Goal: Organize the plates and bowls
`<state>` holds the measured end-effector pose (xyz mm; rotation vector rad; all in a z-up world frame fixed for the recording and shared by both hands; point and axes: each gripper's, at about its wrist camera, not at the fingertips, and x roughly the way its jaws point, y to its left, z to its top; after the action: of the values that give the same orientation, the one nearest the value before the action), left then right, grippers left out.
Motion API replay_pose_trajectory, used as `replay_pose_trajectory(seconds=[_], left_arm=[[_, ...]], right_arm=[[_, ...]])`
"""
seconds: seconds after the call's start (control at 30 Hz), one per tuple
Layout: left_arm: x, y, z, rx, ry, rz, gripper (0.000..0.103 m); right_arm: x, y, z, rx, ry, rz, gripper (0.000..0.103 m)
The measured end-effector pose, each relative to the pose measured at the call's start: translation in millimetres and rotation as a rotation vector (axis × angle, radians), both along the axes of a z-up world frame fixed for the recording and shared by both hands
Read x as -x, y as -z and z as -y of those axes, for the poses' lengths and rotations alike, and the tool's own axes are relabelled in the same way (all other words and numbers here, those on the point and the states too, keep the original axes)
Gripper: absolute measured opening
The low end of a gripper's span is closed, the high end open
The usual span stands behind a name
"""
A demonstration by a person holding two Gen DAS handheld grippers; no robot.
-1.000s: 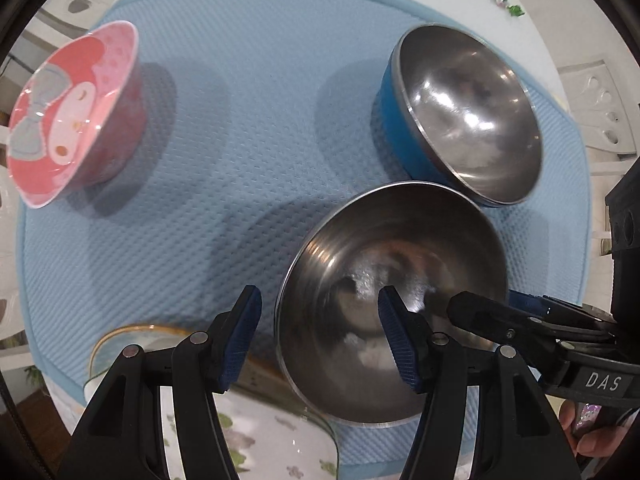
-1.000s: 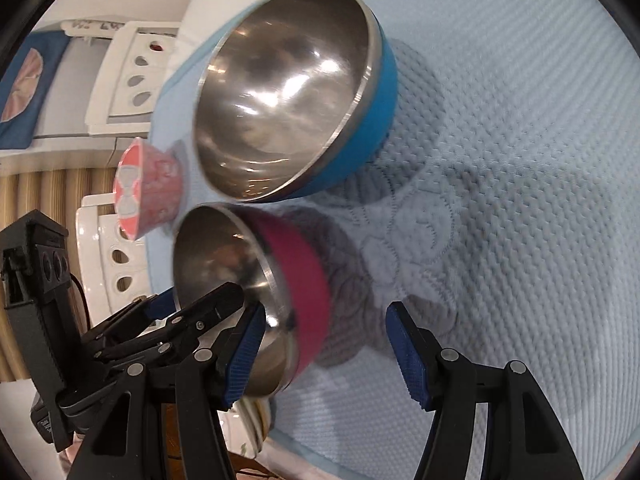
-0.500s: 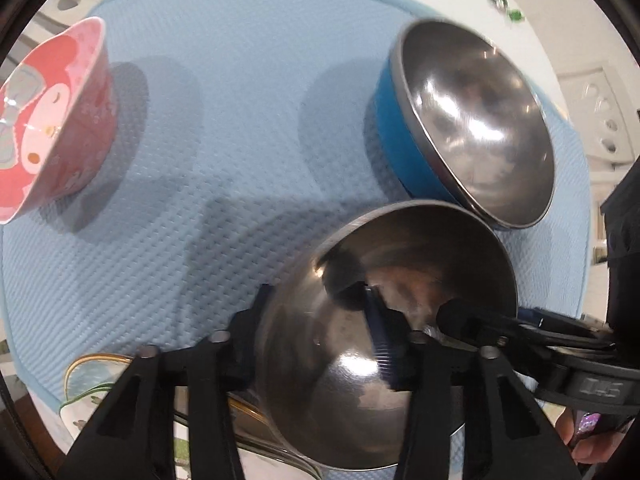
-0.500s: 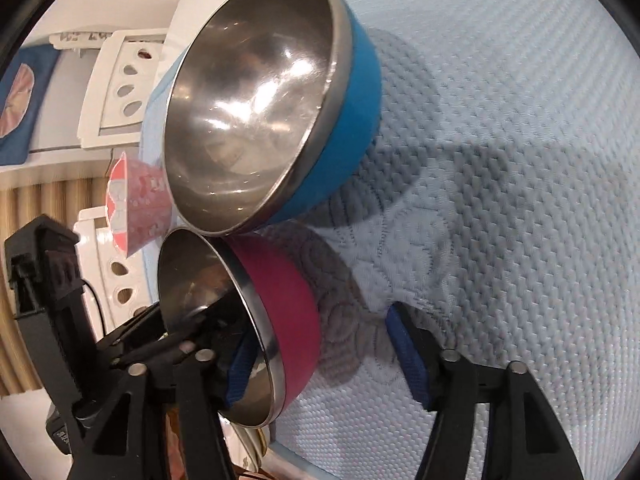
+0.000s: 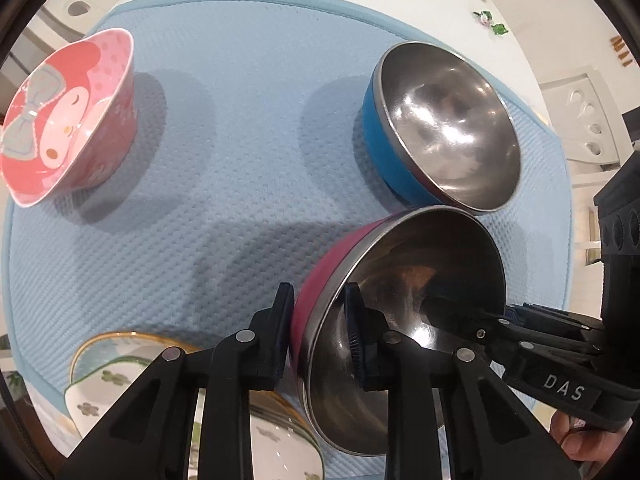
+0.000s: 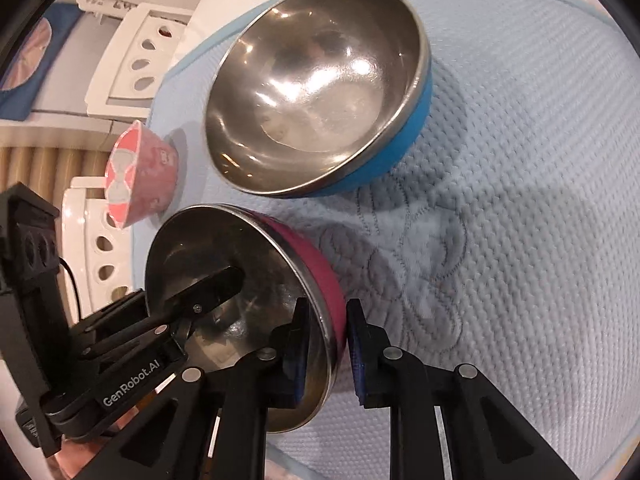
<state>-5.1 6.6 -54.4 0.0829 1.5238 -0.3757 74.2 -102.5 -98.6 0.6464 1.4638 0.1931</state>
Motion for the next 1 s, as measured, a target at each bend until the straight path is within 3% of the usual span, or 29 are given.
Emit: replay_pose_trajectory(seconds=[0.5, 1.0], left_arm=[[3, -39, -41, 0.050, -0.022, 0.047, 0.022], [-8, -65, -102, 0.065, -0.051, 0.076, 0.022]], right_arm=[[6, -42, -24, 0.030, -0.023, 0.043, 0.018], [-10, -70, -85, 0.060, -0.052, 0.072, 0.019]])
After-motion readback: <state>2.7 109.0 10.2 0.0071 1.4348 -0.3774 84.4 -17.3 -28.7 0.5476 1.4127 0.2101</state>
